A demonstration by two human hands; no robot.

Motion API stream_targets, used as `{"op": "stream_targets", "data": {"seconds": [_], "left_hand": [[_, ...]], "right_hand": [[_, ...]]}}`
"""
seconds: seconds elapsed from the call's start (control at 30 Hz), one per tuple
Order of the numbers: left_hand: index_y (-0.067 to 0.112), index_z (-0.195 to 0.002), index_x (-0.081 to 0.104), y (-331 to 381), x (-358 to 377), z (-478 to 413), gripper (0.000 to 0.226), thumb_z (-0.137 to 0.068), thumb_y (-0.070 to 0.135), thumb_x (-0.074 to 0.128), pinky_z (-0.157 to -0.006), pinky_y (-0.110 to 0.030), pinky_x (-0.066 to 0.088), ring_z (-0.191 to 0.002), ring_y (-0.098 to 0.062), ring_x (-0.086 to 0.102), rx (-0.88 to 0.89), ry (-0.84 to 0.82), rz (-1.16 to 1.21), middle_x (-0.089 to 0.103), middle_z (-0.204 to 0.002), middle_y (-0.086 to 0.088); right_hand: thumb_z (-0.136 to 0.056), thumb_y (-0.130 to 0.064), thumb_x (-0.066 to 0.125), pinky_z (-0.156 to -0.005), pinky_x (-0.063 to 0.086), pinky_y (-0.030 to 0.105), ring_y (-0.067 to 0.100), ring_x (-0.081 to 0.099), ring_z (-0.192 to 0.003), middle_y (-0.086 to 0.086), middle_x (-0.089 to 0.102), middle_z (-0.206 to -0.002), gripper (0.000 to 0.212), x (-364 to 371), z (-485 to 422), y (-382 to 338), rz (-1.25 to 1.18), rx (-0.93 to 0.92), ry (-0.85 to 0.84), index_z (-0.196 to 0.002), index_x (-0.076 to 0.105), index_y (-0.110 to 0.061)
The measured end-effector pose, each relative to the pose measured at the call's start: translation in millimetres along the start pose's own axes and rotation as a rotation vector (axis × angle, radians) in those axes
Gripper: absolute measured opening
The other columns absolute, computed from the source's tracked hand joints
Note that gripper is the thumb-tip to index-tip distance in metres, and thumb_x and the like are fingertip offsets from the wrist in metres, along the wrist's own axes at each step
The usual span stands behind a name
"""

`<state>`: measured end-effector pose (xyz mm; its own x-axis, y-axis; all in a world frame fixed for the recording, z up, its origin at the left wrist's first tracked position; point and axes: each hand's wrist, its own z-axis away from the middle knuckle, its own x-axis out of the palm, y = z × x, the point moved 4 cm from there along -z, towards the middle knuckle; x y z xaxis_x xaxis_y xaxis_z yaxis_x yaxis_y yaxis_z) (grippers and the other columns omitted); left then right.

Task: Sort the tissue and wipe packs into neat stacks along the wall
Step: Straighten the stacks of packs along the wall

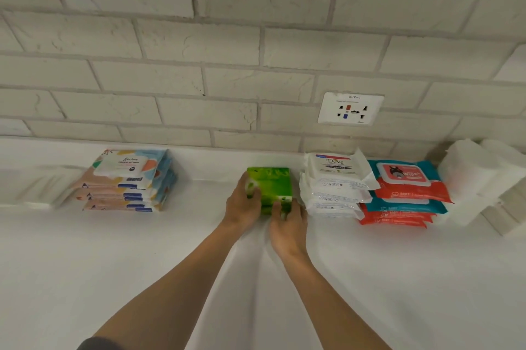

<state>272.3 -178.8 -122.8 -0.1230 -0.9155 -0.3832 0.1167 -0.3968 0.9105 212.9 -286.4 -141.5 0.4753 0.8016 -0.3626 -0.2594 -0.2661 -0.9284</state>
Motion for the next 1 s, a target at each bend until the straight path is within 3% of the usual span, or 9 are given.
{"op": "stream_targets", "data": {"seconds": [0.1,0.17,0.3,0.5,0.6,0.77,1.0], "left_hand": [[0.027,-0.153,0.025,-2,-1,-6,0.052,-0.104,0.025,0.04,-0.101,-0.029,0.039,-0.129,-0.025,0.048,-0.002,-0.001,0.008,0.045,-0.147,-0.005],[0.027,-0.153,0.025,-2,-2,-7,0.051,-0.104,0.026,0.04,-0.098,-0.028,0.04,-0.127,-0.025,0.049,0.003,0.003,-0.002,0.047,-0.146,-0.005],[0.025,-0.155,0.019,-4,-2,-7,0.055,-0.104,0.03,0.038,-0.103,-0.034,0.04,-0.124,-0.028,0.052,0.011,0.005,-0.025,0.053,-0.14,-0.006],[0.017,-0.128,0.052,-8,-6,-11,0.032,-0.104,0.027,0.033,-0.091,-0.032,0.044,-0.107,-0.025,0.06,0.034,0.039,-0.07,0.064,-0.111,0.0],[0.017,-0.138,0.047,-9,-11,-10,0.037,-0.105,0.025,0.032,-0.096,-0.035,0.043,-0.114,-0.029,0.058,0.042,0.079,-0.073,0.063,-0.121,-0.006],[0.016,-0.148,0.037,-19,-26,-14,0.044,-0.106,0.027,0.032,-0.104,-0.038,0.042,-0.121,-0.028,0.054,0.025,0.104,-0.042,0.058,-0.133,-0.008],[0.018,-0.149,0.036,-33,-51,-23,0.045,-0.105,0.028,0.034,-0.106,-0.038,0.042,-0.124,-0.025,0.052,0.006,0.092,-0.028,0.054,-0.139,-0.006]], "right_hand": [[-0.101,-0.033,0.043,-0.105,0.034,0.03,0.026,0.043,-0.123,0.011,0.045,-0.135,0.038,7,-3,-2,0.028,0.013,0.049,-0.127,0.054,-0.007],[-0.101,-0.031,0.043,-0.1,0.034,0.022,0.025,0.045,-0.121,0.011,0.047,-0.131,0.035,6,-6,-3,-0.003,-0.003,0.084,-0.121,0.058,-0.007],[-0.101,-0.026,0.046,-0.092,0.033,0.019,0.024,0.048,-0.12,0.011,0.048,-0.135,0.033,4,-8,-5,-0.034,-0.021,0.116,-0.129,0.053,-0.011],[-0.101,-0.019,0.046,-0.089,0.035,0.018,0.022,0.047,-0.127,0.004,0.049,-0.14,0.052,6,-11,-12,0.003,-0.119,0.088,-0.15,0.028,-0.028],[-0.102,-0.02,0.045,-0.096,0.037,0.021,0.018,0.047,-0.13,-0.004,0.043,-0.148,0.051,11,-13,-14,0.047,-0.126,0.031,-0.15,0.03,-0.026],[-0.101,-0.029,0.047,-0.106,0.042,0.032,0.02,0.051,-0.125,-0.001,0.05,-0.142,0.052,27,-16,-11,0.059,-0.12,-0.062,-0.15,0.029,-0.03],[-0.099,-0.034,0.051,-0.105,0.044,0.034,0.02,0.054,-0.123,0.0,0.052,-0.14,0.055,46,-13,-16,0.071,-0.119,-0.127,-0.149,0.03,-0.03]]}}
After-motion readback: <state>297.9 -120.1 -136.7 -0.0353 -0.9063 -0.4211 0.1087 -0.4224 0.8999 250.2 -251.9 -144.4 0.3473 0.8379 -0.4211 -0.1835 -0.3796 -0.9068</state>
